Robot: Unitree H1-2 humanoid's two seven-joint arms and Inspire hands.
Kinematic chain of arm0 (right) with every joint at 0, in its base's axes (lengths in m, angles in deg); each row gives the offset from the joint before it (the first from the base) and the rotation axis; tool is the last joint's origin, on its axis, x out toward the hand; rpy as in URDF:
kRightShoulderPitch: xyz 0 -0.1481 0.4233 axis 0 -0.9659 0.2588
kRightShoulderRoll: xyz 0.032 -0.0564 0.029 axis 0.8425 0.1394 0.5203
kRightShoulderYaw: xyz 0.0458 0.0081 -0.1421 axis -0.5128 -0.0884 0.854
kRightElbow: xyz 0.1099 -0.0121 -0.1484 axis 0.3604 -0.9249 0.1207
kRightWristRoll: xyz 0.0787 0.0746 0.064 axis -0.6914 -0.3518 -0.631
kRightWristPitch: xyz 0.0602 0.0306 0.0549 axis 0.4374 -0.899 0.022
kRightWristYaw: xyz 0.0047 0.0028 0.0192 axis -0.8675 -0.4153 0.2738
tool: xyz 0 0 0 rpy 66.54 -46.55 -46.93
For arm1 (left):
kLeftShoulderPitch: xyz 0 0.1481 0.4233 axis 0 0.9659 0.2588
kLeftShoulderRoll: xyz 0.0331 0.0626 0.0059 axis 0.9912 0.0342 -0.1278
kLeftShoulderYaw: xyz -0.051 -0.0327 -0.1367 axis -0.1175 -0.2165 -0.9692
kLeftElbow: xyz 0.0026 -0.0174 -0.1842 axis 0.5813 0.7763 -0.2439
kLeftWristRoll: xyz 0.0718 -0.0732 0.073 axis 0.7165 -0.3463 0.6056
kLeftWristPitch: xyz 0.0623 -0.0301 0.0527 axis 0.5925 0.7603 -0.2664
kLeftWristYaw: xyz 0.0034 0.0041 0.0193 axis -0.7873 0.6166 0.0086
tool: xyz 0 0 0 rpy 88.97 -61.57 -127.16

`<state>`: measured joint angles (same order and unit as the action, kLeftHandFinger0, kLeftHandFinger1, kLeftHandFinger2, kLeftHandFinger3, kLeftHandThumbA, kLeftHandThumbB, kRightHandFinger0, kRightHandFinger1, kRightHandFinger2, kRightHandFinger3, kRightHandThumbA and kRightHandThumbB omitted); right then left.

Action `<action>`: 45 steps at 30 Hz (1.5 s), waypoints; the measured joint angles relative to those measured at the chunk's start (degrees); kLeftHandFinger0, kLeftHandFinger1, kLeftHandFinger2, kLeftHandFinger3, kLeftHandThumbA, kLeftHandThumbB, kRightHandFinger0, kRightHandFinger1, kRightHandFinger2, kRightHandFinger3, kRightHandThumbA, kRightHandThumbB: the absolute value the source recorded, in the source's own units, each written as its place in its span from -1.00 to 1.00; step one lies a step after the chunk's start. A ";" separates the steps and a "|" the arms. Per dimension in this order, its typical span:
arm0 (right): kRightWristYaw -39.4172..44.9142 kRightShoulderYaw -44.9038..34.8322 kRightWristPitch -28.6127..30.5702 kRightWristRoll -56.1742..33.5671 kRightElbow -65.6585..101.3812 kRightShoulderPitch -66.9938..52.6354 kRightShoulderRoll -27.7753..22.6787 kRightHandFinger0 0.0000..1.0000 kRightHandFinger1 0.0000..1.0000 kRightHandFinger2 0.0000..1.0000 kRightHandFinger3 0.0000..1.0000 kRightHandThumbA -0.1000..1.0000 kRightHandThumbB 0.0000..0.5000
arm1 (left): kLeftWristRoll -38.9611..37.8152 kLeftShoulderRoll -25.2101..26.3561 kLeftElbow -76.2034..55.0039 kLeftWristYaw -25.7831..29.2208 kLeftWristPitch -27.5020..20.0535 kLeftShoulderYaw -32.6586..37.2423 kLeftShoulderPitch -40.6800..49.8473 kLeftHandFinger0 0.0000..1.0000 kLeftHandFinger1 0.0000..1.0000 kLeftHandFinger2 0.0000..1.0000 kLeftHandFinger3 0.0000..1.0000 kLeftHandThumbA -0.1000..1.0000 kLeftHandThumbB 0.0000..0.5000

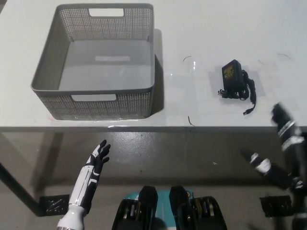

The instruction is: Use the right hand to pick up a black power cord and place it into a container on the left hand side

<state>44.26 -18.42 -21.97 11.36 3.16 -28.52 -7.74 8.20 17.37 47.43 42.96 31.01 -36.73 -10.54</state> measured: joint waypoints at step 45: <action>-13.58 24.76 -20.91 33.45 -82.79 59.02 -8.98 1.00 1.00 1.00 1.00 0.27 1.00 | 0.07 0.05 0.48 0.00 -0.75 -0.56 4.99 1.00 1.00 1.00 1.00 1.00 0.18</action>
<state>30.68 6.34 -42.88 44.80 -79.64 30.50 -16.72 8.27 17.42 47.92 42.97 30.26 -37.28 -5.55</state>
